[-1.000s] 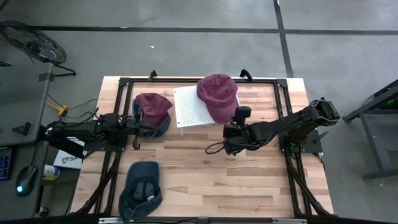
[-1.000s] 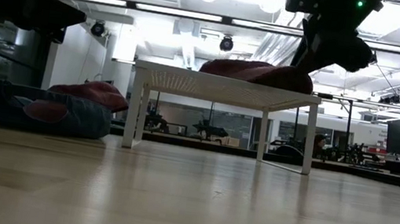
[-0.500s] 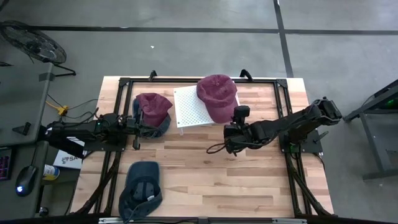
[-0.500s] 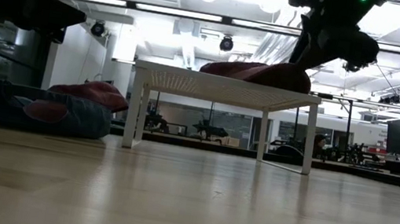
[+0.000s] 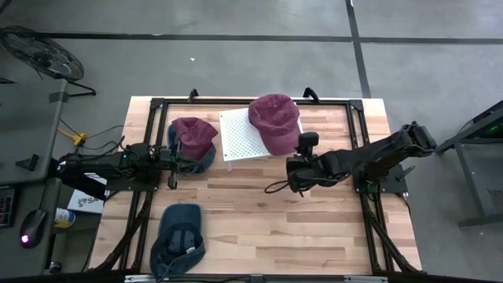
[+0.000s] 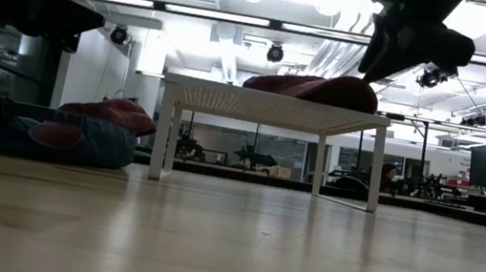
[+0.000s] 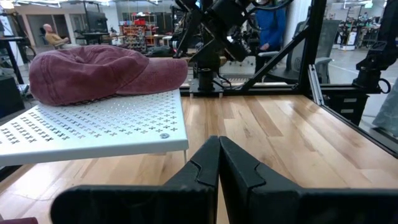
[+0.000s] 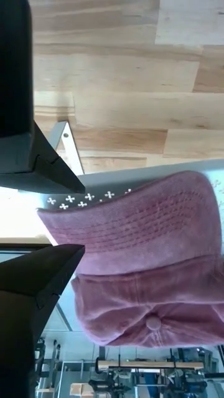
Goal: Pick & Place hat
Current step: Put the bottom blue cap on the shelf
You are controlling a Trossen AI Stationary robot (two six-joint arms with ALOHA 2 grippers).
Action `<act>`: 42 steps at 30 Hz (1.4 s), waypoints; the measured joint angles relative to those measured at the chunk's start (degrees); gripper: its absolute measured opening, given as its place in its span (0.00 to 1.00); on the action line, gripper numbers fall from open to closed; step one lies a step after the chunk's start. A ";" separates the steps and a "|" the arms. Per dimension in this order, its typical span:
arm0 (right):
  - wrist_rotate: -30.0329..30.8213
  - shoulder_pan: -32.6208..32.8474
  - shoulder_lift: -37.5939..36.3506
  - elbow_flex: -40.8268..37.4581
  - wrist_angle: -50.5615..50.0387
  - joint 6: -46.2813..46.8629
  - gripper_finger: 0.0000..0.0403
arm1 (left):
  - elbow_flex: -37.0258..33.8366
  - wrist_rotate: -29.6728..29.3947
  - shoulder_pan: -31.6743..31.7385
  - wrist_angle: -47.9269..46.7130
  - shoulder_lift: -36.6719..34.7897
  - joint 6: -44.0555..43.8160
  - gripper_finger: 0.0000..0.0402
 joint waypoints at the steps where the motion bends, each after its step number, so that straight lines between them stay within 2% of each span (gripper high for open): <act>1: 0.00 0.26 -0.30 0.00 -0.10 0.00 0.33 | 0.00 0.00 0.00 0.00 -0.01 -0.01 0.02; 8: -0.81 4.19 -3.45 0.04 -2.33 2.65 0.33 | 0.00 0.00 0.01 0.00 -0.01 -0.01 0.02; 18: -0.35 14.71 -5.69 0.04 -4.20 6.73 0.33 | 0.00 0.00 -0.01 0.00 0.00 0.00 0.02; 24: -0.41 20.58 -5.69 0.04 -6.09 15.01 0.33 | 0.00 0.00 0.01 0.00 -0.01 -0.02 0.02; 31: -7.17 22.49 -5.79 0.04 -11.15 28.95 0.33 | 0.00 0.00 0.00 0.00 0.00 -0.02 0.02; 37: -9.45 22.48 -7.52 0.02 -12.78 34.16 0.33 | 0.00 0.00 0.00 0.00 0.00 0.00 0.02; 42: -13.97 22.75 -7.55 0.00 -13.83 37.79 0.33 | 0.00 0.00 -0.01 0.00 -0.01 -0.02 0.02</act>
